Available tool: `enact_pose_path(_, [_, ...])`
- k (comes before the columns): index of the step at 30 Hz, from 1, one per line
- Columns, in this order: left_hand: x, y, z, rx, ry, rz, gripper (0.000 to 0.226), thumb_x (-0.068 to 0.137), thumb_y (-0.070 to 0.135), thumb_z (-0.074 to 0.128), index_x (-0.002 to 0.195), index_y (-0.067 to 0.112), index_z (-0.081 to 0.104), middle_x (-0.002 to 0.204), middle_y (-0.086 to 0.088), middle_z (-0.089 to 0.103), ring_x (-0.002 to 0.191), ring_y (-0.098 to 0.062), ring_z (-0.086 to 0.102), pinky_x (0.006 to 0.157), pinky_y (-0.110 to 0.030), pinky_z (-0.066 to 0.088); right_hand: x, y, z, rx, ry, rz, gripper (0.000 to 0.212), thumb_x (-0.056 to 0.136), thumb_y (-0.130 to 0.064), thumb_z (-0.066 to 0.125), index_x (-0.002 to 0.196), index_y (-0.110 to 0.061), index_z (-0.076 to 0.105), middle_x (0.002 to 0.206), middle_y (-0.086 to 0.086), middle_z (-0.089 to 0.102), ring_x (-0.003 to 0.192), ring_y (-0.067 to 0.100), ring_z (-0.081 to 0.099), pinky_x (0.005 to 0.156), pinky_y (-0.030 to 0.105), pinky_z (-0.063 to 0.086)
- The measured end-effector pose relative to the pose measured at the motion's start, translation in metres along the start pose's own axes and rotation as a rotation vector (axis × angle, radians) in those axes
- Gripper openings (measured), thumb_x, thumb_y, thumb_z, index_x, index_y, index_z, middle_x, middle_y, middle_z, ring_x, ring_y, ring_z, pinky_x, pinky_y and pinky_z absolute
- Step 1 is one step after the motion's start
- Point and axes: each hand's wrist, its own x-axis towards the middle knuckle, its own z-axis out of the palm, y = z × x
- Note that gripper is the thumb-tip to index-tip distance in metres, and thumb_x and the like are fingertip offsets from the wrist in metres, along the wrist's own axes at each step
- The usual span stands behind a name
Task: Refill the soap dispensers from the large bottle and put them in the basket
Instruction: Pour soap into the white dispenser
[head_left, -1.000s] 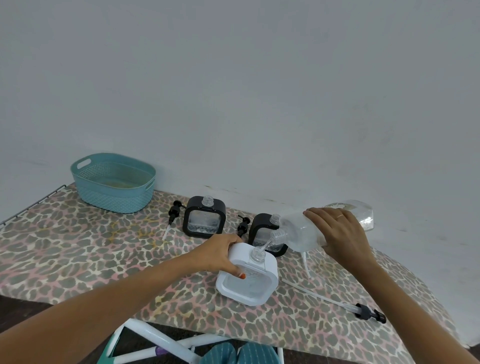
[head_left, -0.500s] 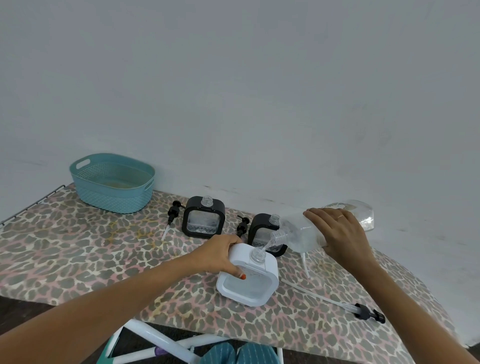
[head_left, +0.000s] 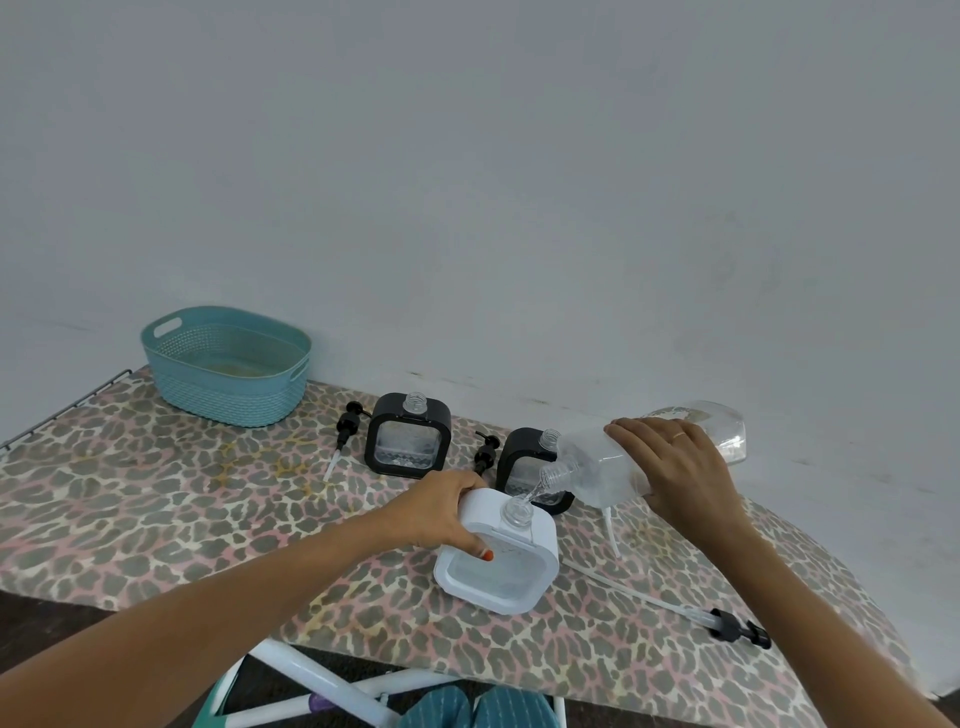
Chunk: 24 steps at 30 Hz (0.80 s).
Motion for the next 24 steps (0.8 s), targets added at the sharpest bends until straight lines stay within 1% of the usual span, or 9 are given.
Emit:
enact_pose_path(4, [0.0001,-0.0006,0.0003,0.000,0.011,0.003,0.056,0.059,0.023,0.085,0.106,0.015,0.056,0.099,0.005,0.059,0.095,-0.013,0.058,0.084,-0.026,0.048,0.0001,0.0002,0.0007,0.002,0.003,-0.004,0.062,0.043,0.008,0.084,0.101,-0.008,0.066,0.098,0.007,0.072,0.082,0.026,0.069,0.068,0.035,0.052])
enact_pose_path(8, [0.0003,0.0003,0.0003,-0.006,0.012,0.001,0.056,0.060,0.022,0.085,0.106,0.014,0.056,0.099,0.005,0.059,0.094,-0.012,0.057,0.082,-0.023,0.048,0.0002,0.0004,0.0022,0.004,0.008,-0.009,0.065,0.043,0.009,0.083,0.103,-0.009,0.063,0.099,0.006,0.072,0.082,0.026,0.069,0.069,0.034,0.052])
enact_pose_path(15, [0.0004,-0.0016,0.0015,-0.010,0.011,-0.003,0.054,0.059,0.023,0.086,0.103,0.019,0.055,0.101,0.004,0.060,0.098,-0.014,0.059,0.087,-0.029,0.050,0.0008,0.0012,0.0023,-0.005,0.019,-0.017,0.064,0.044,0.010,0.082,0.102,-0.009,0.063,0.099,0.006,0.072,0.082,0.026,0.069,0.068,0.034,0.052])
enact_pose_path(20, [-0.0001,0.0000,0.0018,-0.009,0.011,-0.005,0.059,0.059,0.022,0.086,0.109,0.014,0.056,0.104,0.004,0.060,0.100,-0.015,0.059,0.089,-0.030,0.050,-0.0004,0.0030,0.0021,-0.014,0.008,-0.020,0.066,0.046,0.007,0.083,0.105,-0.010,0.059,0.100,0.006,0.071,0.083,0.026,0.069,0.069,0.034,0.051])
enact_pose_path(24, [-0.0001,0.0003,0.0020,-0.002,0.017,-0.006,0.059,0.059,0.023,0.086,0.110,0.014,0.056,0.106,0.003,0.061,0.100,-0.015,0.059,0.089,-0.031,0.050,0.0003,0.0034,0.0001,-0.016,0.003,-0.023,0.068,0.048,0.005,0.083,0.107,-0.011,0.055,0.101,0.007,0.071,0.083,0.027,0.069,0.069,0.035,0.052])
